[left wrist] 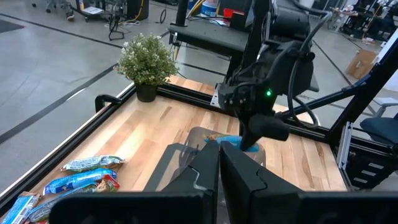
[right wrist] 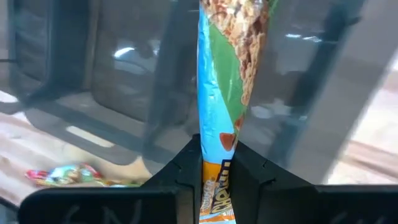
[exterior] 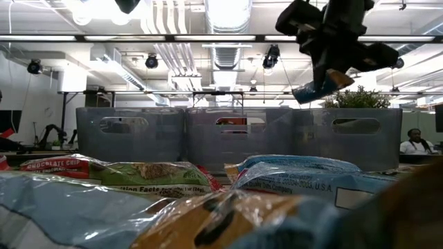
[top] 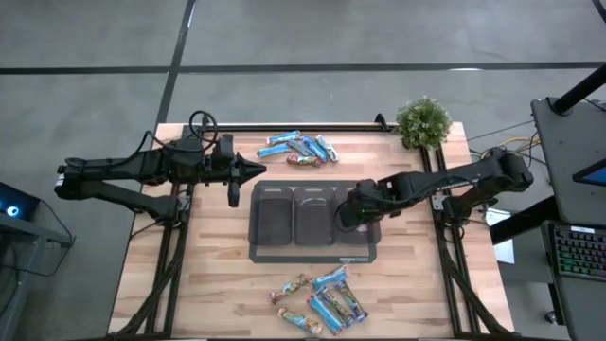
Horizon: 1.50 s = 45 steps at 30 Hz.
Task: Pick and place Granola Bars by type
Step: Put the yellow granola bar into the right black bin
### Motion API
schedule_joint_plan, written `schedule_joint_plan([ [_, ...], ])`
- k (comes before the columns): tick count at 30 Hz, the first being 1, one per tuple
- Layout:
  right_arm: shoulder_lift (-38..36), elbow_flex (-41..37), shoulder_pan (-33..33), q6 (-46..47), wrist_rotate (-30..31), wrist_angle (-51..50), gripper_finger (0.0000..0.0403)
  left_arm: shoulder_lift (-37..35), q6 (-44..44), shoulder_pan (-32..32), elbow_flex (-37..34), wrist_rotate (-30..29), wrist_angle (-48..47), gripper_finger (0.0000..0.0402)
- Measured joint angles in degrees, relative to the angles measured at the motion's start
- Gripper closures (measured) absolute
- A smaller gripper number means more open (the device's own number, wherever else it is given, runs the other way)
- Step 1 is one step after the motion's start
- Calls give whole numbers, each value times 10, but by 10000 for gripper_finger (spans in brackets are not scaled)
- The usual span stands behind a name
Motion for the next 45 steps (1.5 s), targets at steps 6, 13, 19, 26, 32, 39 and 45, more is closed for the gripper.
schedule_joint_plan([
  [6,0,-44,20,43,-4,73,355,0,-1,0,0,0,0,402],
  [13,0,-75,22,67,-2,85,355,0,-3,0,0,0,0,402],
  [19,0,-86,22,77,3,85,355,0,-5,0,0,0,0,402],
  [26,0,-111,22,86,3,97,355,0,-16,0,0,0,0,402],
  [32,0,-113,22,86,4,97,355,0,-19,0,0,0,0,402],
  [39,0,-113,22,95,4,92,355,0,-19,0,0,0,0,402],
  [45,8,-116,22,101,4,92,355,0,-19,0,0,0,0,402],
])
